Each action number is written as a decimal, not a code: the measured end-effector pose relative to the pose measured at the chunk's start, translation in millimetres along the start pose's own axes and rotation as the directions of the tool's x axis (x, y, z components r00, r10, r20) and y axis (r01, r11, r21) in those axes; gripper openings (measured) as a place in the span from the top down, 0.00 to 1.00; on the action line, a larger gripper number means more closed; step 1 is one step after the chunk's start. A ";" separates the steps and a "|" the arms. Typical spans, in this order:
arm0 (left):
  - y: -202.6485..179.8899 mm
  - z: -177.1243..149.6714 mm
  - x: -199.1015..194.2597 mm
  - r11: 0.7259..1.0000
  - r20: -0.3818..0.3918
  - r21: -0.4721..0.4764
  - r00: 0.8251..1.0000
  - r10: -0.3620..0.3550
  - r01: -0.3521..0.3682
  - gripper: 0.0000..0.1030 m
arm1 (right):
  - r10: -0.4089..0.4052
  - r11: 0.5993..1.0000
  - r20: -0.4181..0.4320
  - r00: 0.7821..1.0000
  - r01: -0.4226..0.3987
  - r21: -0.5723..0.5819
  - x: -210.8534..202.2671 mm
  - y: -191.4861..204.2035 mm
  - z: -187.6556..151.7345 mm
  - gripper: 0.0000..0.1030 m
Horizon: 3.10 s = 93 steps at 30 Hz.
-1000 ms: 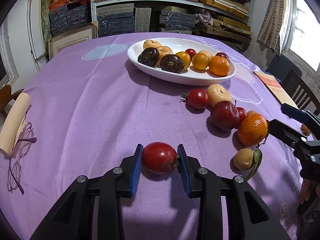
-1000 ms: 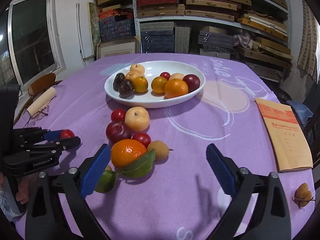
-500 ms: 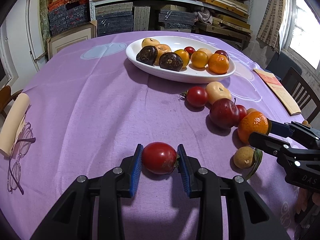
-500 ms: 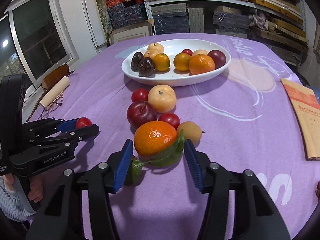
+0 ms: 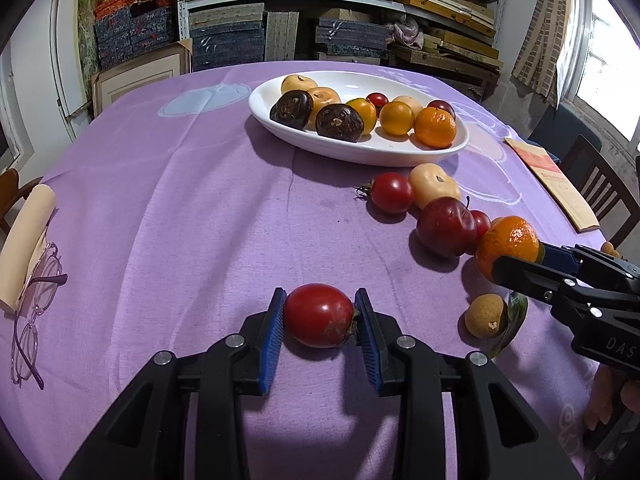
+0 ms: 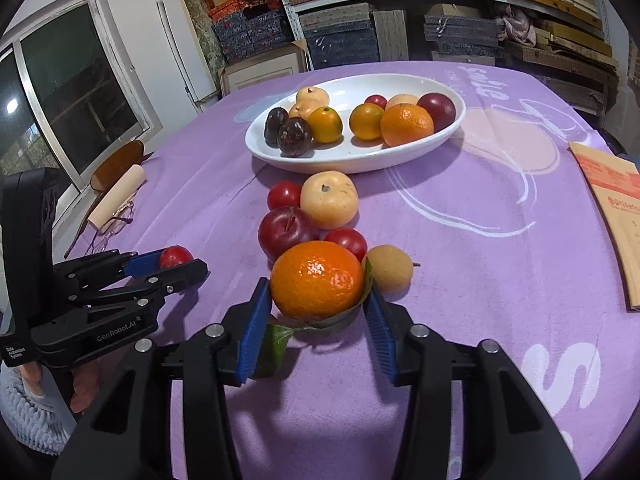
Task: Organize fruits
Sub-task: 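Carry the tomato and orange onto the plate and open both tools, then move the left tool to the small tan fruit and close on it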
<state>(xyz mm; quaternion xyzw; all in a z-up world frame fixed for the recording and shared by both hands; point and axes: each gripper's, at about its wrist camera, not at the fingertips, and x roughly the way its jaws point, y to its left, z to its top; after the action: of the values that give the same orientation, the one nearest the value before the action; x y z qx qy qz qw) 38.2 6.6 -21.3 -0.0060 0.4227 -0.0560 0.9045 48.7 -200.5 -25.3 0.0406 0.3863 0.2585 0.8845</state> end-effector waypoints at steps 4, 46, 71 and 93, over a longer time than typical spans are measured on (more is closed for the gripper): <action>0.9 1.0 -4.5 1.000 0.026 -0.004 1.000 -0.014 0.014 0.66 | 0.012 0.999 0.027 1.000 -0.013 0.032 -7.7 -7.3 2.6 0.55; -19.8 109.2 20.0 0.997 0.079 -0.027 0.994 -0.077 0.079 0.34 | -0.116 0.983 0.188 0.975 0.086 0.160 6.9 -75.6 134.8 0.24; -80.6 -1.5 0.2 0.978 0.033 0.200 0.998 -0.060 0.053 0.18 | -0.227 0.928 0.290 0.930 0.116 0.355 -57.3 -111.0 33.2 0.04; -75.5 -1.9 11.3 0.981 -0.030 0.164 0.994 -0.102 0.106 0.50 | -0.223 0.927 0.286 0.932 0.111 0.359 -55.0 -108.1 32.4 0.04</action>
<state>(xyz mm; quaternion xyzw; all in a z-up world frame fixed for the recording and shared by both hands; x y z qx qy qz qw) 36.6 -69.6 -26.7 0.0476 0.4254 -0.1381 0.8931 86.4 -316.5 4.4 0.1992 0.2776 0.1014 0.9343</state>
